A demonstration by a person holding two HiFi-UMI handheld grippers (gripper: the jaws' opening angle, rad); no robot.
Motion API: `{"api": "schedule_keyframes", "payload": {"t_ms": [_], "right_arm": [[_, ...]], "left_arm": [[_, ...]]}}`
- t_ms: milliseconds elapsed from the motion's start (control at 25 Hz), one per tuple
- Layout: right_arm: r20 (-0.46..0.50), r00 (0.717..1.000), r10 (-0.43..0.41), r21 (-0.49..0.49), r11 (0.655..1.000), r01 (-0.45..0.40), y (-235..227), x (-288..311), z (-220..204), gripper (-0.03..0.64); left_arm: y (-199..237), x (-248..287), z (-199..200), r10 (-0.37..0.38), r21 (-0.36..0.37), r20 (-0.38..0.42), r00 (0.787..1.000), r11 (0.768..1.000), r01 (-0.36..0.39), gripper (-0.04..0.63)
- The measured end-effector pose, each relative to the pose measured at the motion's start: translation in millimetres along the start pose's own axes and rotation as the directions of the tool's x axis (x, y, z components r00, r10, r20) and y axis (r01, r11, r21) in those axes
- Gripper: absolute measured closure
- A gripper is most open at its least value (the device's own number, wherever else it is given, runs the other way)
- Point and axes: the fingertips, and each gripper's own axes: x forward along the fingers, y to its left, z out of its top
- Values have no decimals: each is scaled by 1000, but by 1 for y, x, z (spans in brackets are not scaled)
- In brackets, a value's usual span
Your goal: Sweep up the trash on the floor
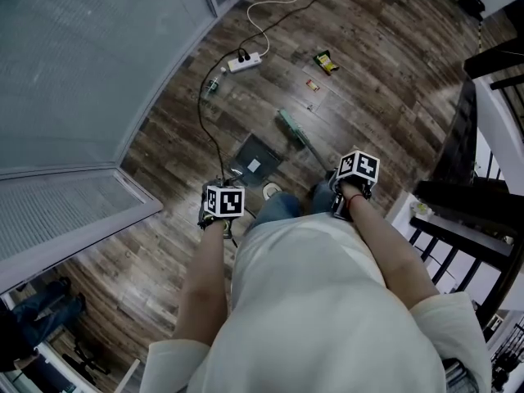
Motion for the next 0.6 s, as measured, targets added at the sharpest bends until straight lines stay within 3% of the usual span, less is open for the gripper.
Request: {"api": "schedule_keyframes", "payload": {"t_ms": [240,600], "right_arm": [[18,1000,15,-47,999,-14,28,-7,13,520],[8,996,89,-100,991,-88,83,-5,32,520]], "left_arm": [[10,-7,-3,-15,-28,20,1000,999,15,502],[52,-22,5,49,-119,80,996,992,-39,502]]}}
